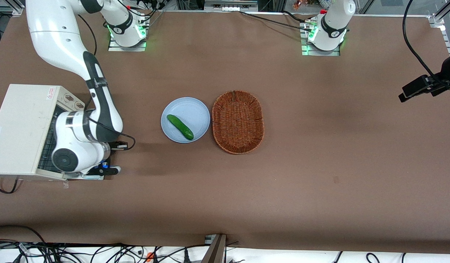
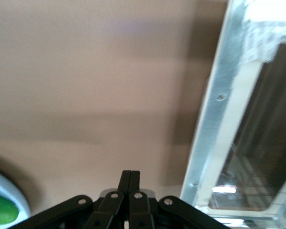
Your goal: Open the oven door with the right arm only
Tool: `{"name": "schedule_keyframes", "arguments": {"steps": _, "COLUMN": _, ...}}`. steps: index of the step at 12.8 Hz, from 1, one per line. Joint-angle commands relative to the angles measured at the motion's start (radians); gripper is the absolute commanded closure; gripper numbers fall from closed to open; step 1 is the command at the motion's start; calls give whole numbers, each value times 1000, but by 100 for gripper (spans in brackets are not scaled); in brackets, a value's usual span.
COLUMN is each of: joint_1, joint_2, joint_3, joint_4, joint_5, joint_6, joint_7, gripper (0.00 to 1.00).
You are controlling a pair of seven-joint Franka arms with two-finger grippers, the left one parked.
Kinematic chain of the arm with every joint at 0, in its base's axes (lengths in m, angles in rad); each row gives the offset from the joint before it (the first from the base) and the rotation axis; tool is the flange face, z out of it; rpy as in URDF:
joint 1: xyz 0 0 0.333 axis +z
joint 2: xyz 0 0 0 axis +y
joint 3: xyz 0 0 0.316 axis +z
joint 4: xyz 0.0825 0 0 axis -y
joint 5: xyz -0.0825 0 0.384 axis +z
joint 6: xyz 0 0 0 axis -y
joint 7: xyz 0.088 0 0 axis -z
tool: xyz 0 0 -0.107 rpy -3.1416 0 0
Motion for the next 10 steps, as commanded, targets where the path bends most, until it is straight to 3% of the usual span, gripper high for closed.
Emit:
{"name": "schedule_keyframes", "arguments": {"steps": 1, "joint_1": -12, "joint_2": -114, "joint_3": -11, "joint_4": -6, "joint_5": 7, "joint_6": -43, "joint_7": -60, "gripper": 100}}
{"name": "schedule_keyframes", "arguments": {"steps": 2, "joint_1": -15, "joint_2": -148, "joint_3": -18, "joint_4": -6, "joint_5": 5, "joint_6": -78, "joint_7": -61, "gripper": 100}}
{"name": "schedule_keyframes", "arguments": {"steps": 5, "joint_1": -18, "joint_2": -268, "joint_3": -53, "joint_4": -5, "joint_5": 5, "joint_6": -189, "joint_7": -100, "gripper": 66}}
{"name": "schedule_keyframes", "arguments": {"steps": 6, "joint_1": -19, "joint_2": -303, "joint_3": -67, "joint_4": -6, "joint_5": 4, "joint_6": -224, "joint_7": -141, "gripper": 49}}
{"name": "schedule_keyframes", "arguments": {"steps": 7, "joint_1": -18, "joint_2": -335, "joint_3": -86, "joint_4": -6, "joint_5": 7, "joint_6": -261, "joint_7": -181, "gripper": 47}}
{"name": "schedule_keyframes", "arguments": {"steps": 10, "joint_1": -19, "joint_2": -415, "joint_3": -107, "joint_4": -6, "joint_5": 4, "joint_6": -320, "joint_7": -195, "gripper": 0}}
